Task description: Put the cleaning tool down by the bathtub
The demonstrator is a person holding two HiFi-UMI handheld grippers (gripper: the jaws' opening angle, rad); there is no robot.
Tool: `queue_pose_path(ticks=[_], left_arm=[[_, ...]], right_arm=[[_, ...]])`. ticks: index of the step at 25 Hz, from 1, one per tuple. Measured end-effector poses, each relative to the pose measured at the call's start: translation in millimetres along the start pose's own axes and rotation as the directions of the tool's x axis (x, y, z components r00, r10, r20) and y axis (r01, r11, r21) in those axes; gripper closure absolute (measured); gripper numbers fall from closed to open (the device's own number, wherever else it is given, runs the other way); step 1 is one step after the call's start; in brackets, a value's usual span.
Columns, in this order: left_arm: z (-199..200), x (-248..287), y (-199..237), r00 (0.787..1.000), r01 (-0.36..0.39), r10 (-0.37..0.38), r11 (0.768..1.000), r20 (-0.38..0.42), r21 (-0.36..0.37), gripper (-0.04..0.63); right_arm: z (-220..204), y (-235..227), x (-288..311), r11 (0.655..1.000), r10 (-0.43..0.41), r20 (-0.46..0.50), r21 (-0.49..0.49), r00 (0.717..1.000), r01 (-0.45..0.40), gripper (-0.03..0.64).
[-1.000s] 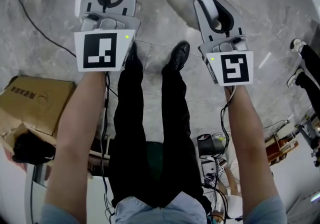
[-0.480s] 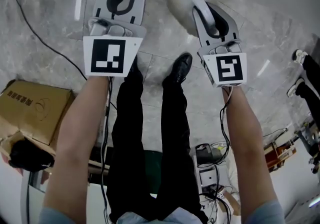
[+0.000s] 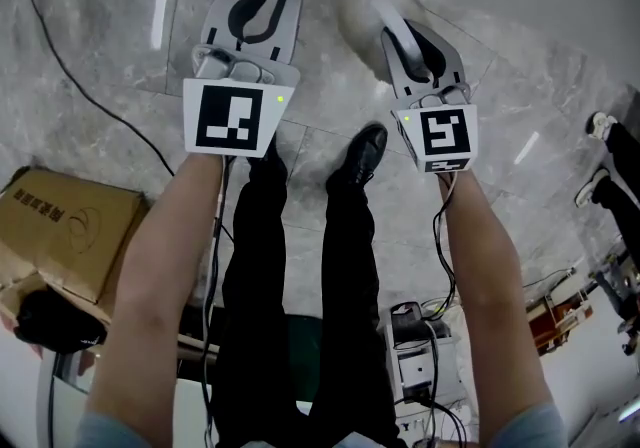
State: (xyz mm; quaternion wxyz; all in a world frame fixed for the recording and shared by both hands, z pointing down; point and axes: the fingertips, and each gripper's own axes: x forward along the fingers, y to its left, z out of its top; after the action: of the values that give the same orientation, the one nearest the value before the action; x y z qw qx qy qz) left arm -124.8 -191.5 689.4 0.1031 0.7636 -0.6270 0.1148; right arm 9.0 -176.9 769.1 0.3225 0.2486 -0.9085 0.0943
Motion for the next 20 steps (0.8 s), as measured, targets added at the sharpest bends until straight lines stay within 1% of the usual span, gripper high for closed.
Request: queue_pose_path(ticks=[4,9,15,18,20], left_arm=[[-10.0,8.5,0.7,1.000,0.012,-0.012,1.000,-0.012,0.005,0.580],[-26.7,17.0,4.3,0.999,0.018,-0.018,1.000,-0.032,-0.008,0.580],[-40.5,24.0,13.7,0.999,0.003,-0.003,1.000,-0.047,-0.010,0.580],[-45.8,25.5,17.8,0.998,-0.001,0.001,1.000,-0.062,0.001,0.580],[-46.3,26.9,19.3,0.998,-0.002,0.002,1.000,-0.058,0.003,0.580]], right_arm=[[-7.7,-1.1,14.0,1.000,0.010,-0.015,0.002,1.000,-0.010,0.514],[-14.8,-1.8,27.6,1.000,0.016,-0.026,0.002,1.000,-0.016,0.514],[-20.4,-3.4,34.2,1.000,0.018,-0.024,0.003,1.000,-0.018,0.514],[-24.3,-4.8,37.6,1.000,0.016,-0.022,0.002,1.000,-0.016,0.514],[-25.8,-5.2,40.0,1.000,0.016,-0.020,0.002,1.000,-0.016,0.514]])
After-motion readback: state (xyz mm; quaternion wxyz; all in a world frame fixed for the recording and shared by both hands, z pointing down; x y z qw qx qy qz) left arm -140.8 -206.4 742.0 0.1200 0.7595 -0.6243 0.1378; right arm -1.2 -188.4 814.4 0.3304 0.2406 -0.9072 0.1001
